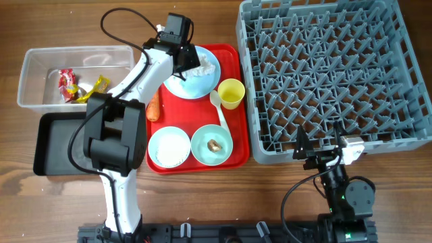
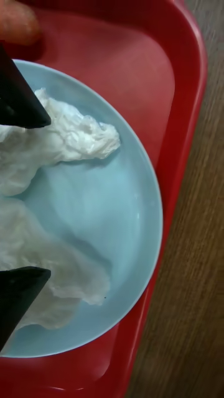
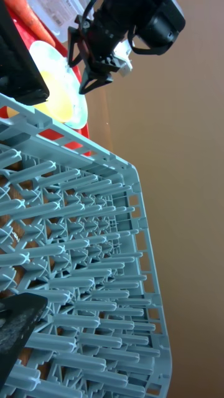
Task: Sort waste into correct bins and load items into the dishwasher rack
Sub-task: 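Reach left gripper to the plate and grasp the white tissue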
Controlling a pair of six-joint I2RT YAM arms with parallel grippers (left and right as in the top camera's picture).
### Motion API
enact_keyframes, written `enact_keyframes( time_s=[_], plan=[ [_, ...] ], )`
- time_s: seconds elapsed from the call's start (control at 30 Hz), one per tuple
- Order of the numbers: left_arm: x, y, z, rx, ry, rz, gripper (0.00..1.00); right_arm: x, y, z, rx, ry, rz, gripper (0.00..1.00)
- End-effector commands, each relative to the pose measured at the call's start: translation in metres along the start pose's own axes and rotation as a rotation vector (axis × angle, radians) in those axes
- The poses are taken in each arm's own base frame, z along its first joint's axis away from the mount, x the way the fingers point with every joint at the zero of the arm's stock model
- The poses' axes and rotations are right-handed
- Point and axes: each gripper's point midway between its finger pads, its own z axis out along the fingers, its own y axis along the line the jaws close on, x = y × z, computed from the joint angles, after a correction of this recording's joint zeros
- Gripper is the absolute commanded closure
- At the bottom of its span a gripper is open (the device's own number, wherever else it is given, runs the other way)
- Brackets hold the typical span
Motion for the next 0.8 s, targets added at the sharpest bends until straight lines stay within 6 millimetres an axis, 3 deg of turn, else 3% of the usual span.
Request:
enact_keyframes(
  time_s=[0.0,0.1,0.2,0.3,0.43,0.77],
  plan=[
    [-0.027,0.010,-0.026,-0.004,-0.080,-0.052,0.29,-0.001,-0.001,0.000,0.005,-0.007,0.006,0.00],
    [-0.038,0.007,-0.049,0.019,-0.117,-0.080,0.29,-0.001,-0.001,0.000,0.005,-0.007,0.007,0.00],
    [-0.031,0.009,-0.055,0.009,-0.092,-0.115,0.31,-0.001,-0.001,0.000,0.006,-0.007,0.006,0.00],
    [-0.007,0.017,-0.044,-0.043,-0.010,-0.189,0.44,-0.001,-0.001,0.000,0.005,-0.007,0.007,0.00],
    [0.012,0.025,-0.031,-0.076,0.032,-0.262,0.43,-0.001,-0.001,0.000,0.005,-0.007,0.007,0.00],
    [0.019,0.028,-0.018,-0.067,0.021,-0.264,0.38,-0.001,-0.001,0.000,0.005,-0.007,0.006,0.00]
  ],
)
